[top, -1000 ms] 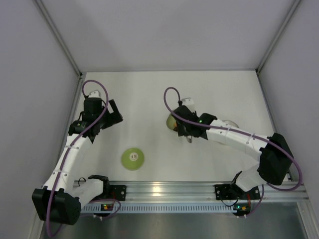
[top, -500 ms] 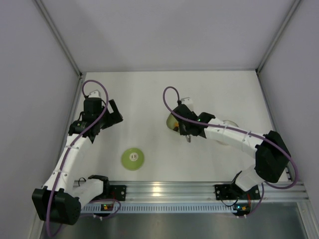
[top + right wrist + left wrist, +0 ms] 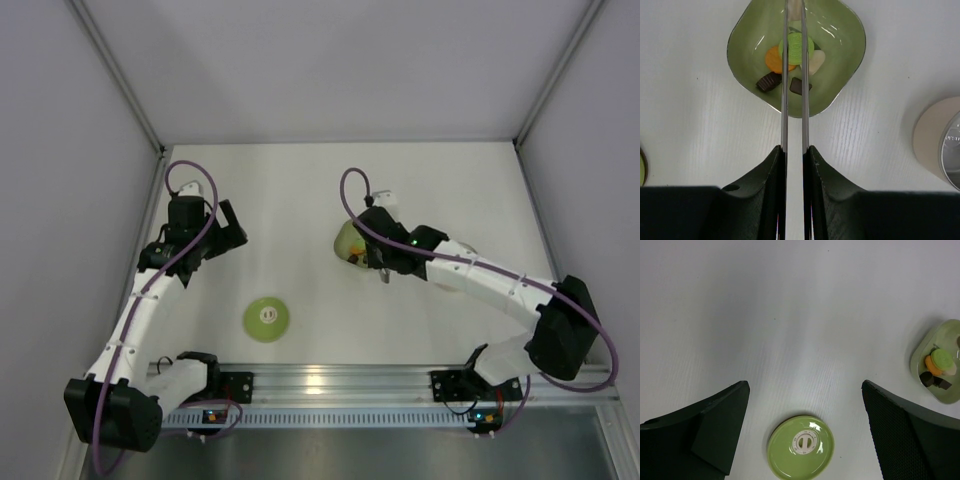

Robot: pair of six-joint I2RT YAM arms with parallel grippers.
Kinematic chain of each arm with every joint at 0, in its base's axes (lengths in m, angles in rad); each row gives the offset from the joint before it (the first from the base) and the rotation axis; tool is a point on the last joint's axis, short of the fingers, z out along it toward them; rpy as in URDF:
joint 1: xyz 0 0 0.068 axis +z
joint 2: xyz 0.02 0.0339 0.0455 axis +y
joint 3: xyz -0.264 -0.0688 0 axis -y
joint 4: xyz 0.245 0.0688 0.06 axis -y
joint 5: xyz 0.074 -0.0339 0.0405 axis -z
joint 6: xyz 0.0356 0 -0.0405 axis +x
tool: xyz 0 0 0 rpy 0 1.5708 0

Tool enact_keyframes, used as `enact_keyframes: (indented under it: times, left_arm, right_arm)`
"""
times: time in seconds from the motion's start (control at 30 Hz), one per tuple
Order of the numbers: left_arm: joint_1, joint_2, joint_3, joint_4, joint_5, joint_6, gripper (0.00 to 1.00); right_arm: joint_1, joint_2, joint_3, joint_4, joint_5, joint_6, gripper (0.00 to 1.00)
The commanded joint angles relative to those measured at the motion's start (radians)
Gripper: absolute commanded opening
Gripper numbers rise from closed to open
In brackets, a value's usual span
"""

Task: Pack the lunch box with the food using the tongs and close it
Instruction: Pick up the fake food from the plate, then place the fake food in the packing box.

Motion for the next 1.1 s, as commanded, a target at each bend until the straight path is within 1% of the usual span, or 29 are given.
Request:
enact_keyframes:
  times: [0.0,0.1,0.13,0.2,0.23,0.27,0.33,0.5,0.73,0.87,1.07]
  left_arm:
    - [-0.004,-0.004,-0.002,0.048,0.015,0.005,0.99]
    - [-0.008,-0.004,0.001,0.047,0.012,0.005,0.99]
    - [-0.01,-0.005,-0.001,0.048,0.012,0.005,0.99]
    - [-0.014,-0.005,0.001,0.048,0.012,0.005,0.99]
    - [-0.014,-0.004,0.001,0.048,0.012,0.005,0.99]
    - [-0.016,-0.002,0.003,0.05,0.013,0.005,0.99]
    - [-0.019,0.001,0.006,0.05,0.015,0.005,0.99]
    - [-0.024,0.007,0.009,0.05,0.016,0.004,0.99]
    - [-0.025,0.009,0.007,0.05,0.019,0.002,0.99]
    - [-0.025,0.01,0.006,0.053,0.022,0.002,0.99]
    - [-0.025,0.015,0.007,0.054,0.027,0.001,0.99]
  right_arm:
    - [-0.015,-0.103,0.064,-0.065,0.066,0.015,0.06]
    - [-0.015,-0.187,0.029,-0.114,0.084,0.055,0.05]
    - [-0.015,-0.239,0.018,-0.128,0.084,0.082,0.05]
    - [-0.015,-0.288,-0.005,-0.199,0.099,0.116,0.05]
    - [-0.015,-0.338,-0.011,-0.228,0.115,0.151,0.05]
    - [-0.015,-0.363,-0.021,-0.293,0.127,0.173,0.04]
    - [-0.013,-0.44,-0.033,-0.353,0.155,0.229,0.04]
    - [-0.015,-0.541,-0.061,-0.562,0.211,0.345,0.04]
    - [-0.015,-0.669,-0.068,-0.757,0.228,0.467,0.04]
    - [-0.015,-0.709,-0.082,-0.818,0.238,0.506,0.05]
    - [-0.015,-0.725,-0.125,-0.823,0.218,0.521,0.06]
